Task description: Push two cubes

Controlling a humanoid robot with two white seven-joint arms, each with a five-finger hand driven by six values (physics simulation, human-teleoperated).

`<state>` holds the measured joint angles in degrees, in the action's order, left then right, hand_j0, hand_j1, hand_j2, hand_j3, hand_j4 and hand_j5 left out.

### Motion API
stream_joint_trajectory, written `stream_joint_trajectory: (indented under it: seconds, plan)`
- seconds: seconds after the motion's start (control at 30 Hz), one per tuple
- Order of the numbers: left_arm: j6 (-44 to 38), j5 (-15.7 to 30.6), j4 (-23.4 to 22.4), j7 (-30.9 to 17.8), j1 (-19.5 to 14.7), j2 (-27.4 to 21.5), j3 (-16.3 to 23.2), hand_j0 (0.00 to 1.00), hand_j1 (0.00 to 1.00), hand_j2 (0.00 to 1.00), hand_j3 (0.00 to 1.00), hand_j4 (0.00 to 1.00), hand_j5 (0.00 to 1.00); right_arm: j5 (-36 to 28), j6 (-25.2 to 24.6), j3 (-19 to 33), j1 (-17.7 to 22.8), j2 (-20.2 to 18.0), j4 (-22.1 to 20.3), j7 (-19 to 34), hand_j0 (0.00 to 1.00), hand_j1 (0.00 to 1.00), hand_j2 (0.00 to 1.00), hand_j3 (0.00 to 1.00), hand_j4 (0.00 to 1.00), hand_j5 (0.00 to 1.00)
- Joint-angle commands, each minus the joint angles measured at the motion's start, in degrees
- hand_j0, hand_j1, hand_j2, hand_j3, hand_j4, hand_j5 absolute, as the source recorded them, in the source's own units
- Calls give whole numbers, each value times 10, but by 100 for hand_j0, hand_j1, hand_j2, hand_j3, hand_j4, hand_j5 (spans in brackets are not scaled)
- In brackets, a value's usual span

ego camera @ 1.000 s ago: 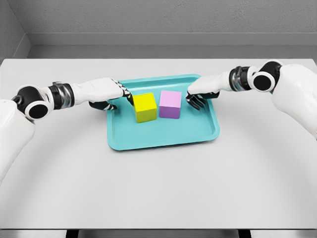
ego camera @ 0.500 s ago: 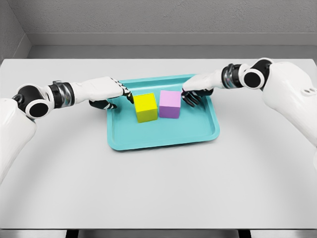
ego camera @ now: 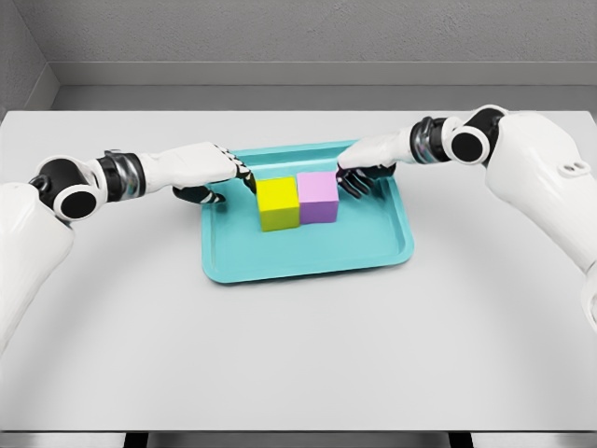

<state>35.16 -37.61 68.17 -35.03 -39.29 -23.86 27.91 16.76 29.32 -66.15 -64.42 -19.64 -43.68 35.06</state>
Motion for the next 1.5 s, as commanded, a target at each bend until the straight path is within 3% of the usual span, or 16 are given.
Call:
stream_joint_trajectory:
  seconds: [0.0, 0.43, 0.57, 0.77, 0.87, 1.03, 1.1, 1.27, 1.33, 1.47]
  plan:
    - [-2, 3, -1, 0, 0, 1, 0, 66, 66, 66, 66, 66, 66, 6, 0, -1, 0, 1, -1, -1, 9, 9, 9, 9, 9, 9]
    - [-2, 9, 1, 0, 0, -8, -2, 66, 66, 66, 66, 66, 66, 6, 2, -10, -1, 3, 1, -1, 9, 9, 9, 9, 9, 9]
    - [-2, 9, 2, 0, 0, -10, -2, 54, 54, 54, 54, 54, 54, 6, 2, -10, -1, 2, 3, -1, 9, 9, 9, 9, 9, 9]
    - [-2, 19, 6, 0, 0, -26, -8, 51, 51, 51, 51, 51, 51, 6, 3, -10, -11, -5, 2, -1, 9, 9, 9, 9, 9, 9]
    - [-2, 20, 8, 0, 2, -27, -8, 51, 51, 51, 51, 51, 51, 6, 7, -9, -28, -37, -7, -1, 10, 10, 10, 10, 10, 10]
    - [-2, 34, 50, 0, 11, -38, 0, 51, 51, 51, 51, 51, 51, 5, 33, -9, -38, -134, -46, -1, 11, 11, 11, 11, 11, 11]
    - [-2, 42, 55, 0, 11, -38, 11, 51, 51, 51, 51, 51, 51, 4, 57, -20, -38, -136, -47, -1, 11, 11, 11, 11, 11, 11]
    - [-2, 46, 73, 0, 27, -48, 11, 52, 52, 52, 52, 52, 52, -1, 57, -64, -39, -136, -88, -1, 12, 12, 12, 12, 12, 12]
    - [-2, 46, 72, 0, 26, -48, 12, 52, 52, 52, 52, 52, 52, -8, 57, -71, -38, -147, -118, -1, 13, 13, 13, 13, 13, 13]
    - [-2, 46, 72, 0, 25, -45, 12, 52, 52, 52, 52, 52, 52, -15, 57, -82, -37, -161, -138, -1, 14, 14, 14, 14, 14, 14]
